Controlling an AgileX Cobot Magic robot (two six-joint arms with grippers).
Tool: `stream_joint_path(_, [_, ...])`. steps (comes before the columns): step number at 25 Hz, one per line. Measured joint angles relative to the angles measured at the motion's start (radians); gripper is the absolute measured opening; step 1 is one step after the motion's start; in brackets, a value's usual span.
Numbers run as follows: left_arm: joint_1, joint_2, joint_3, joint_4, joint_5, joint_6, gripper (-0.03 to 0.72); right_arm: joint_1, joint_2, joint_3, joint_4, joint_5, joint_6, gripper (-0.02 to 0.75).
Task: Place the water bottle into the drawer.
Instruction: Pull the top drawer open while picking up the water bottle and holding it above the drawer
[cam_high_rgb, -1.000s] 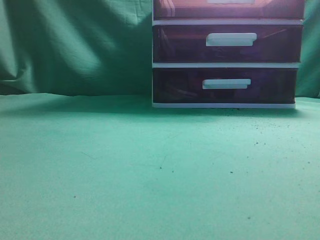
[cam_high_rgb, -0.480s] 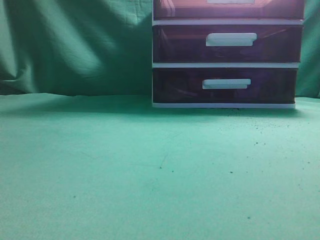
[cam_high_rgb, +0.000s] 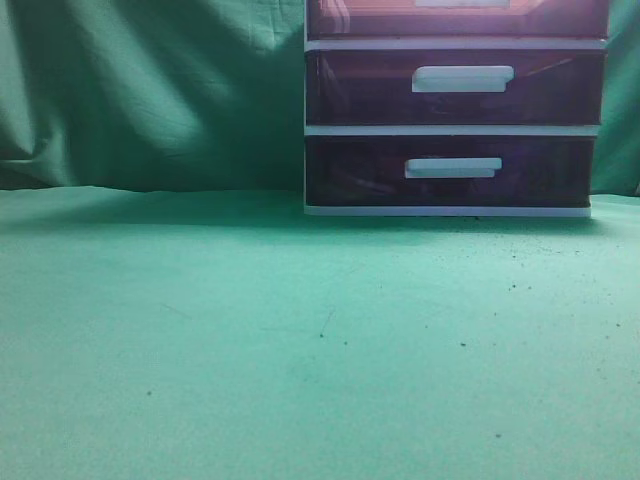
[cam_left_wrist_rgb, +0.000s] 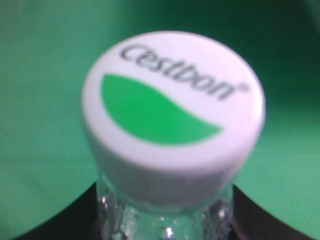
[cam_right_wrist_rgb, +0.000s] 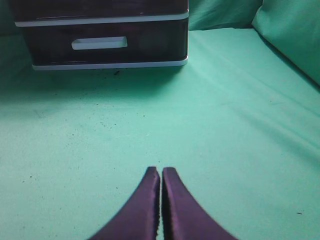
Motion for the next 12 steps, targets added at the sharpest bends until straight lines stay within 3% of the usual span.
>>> stream_joint_path(6, [0.0, -0.215, -0.134, -0.005, 0.24, 0.0, 0.276, 0.0, 0.0, 0.0, 0.0, 0.0, 0.0, 0.0])
stream_joint_path(12, [0.0, -0.38, -0.188, -0.052, 0.382, 0.0, 0.276, 0.0, 0.0, 0.0, -0.01, -0.002, -0.025, 0.0])
